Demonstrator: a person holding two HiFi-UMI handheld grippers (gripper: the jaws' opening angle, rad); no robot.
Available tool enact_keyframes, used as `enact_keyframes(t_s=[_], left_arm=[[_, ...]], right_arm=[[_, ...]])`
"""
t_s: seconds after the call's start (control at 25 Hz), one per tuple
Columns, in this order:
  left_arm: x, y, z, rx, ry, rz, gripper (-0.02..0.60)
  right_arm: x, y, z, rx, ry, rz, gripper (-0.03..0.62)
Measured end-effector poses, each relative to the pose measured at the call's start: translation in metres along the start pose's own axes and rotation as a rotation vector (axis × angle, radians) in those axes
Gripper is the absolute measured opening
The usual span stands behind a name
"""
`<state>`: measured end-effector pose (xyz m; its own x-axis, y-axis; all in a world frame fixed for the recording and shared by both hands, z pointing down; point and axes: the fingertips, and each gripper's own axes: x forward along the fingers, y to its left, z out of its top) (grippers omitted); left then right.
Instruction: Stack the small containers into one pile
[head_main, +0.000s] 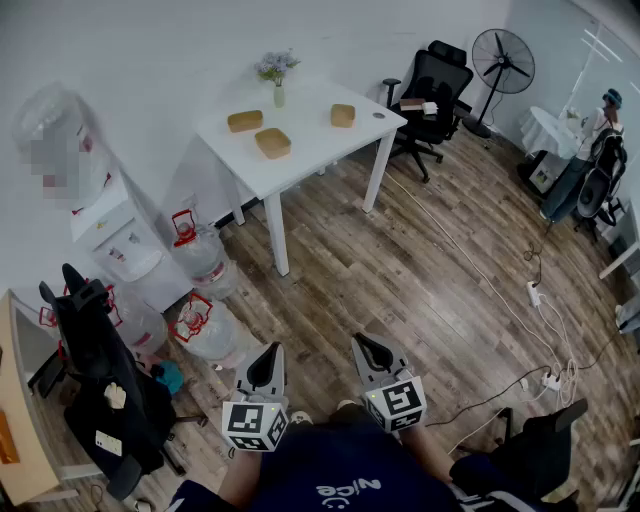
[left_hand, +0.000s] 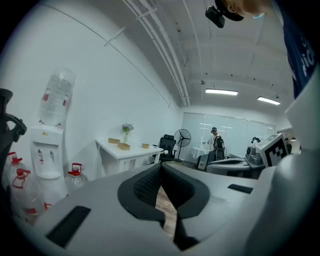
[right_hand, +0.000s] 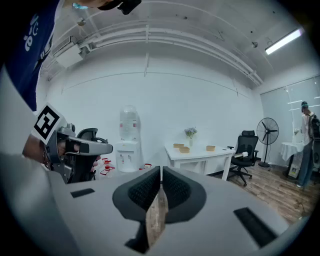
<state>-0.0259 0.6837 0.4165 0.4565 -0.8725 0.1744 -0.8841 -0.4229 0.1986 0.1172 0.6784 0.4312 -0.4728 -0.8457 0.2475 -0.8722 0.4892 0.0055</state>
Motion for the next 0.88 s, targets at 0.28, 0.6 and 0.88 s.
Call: enact_keyframes(t_s=[0.28, 0.6, 0.88], left_arm=[[-0.006, -0.004, -0.002, 0.004, 0.002, -0.035, 0.018], [-0.01, 0.015, -0.004, -0.045, 0.002, -0.052, 0.018], [0.021, 0.017, -0.008, -0.061, 0.033, -0.071, 0.018]], right_arm=[[-0.001, 0.01, -0.004, -0.004, 0.004, -0.009, 0.054], [-0.001, 0.025, -0.022, 0.104, -0.003, -0.039, 0.055], [0.016, -0.006, -0.022, 0.121, 0.002, -0.068, 0.057]])
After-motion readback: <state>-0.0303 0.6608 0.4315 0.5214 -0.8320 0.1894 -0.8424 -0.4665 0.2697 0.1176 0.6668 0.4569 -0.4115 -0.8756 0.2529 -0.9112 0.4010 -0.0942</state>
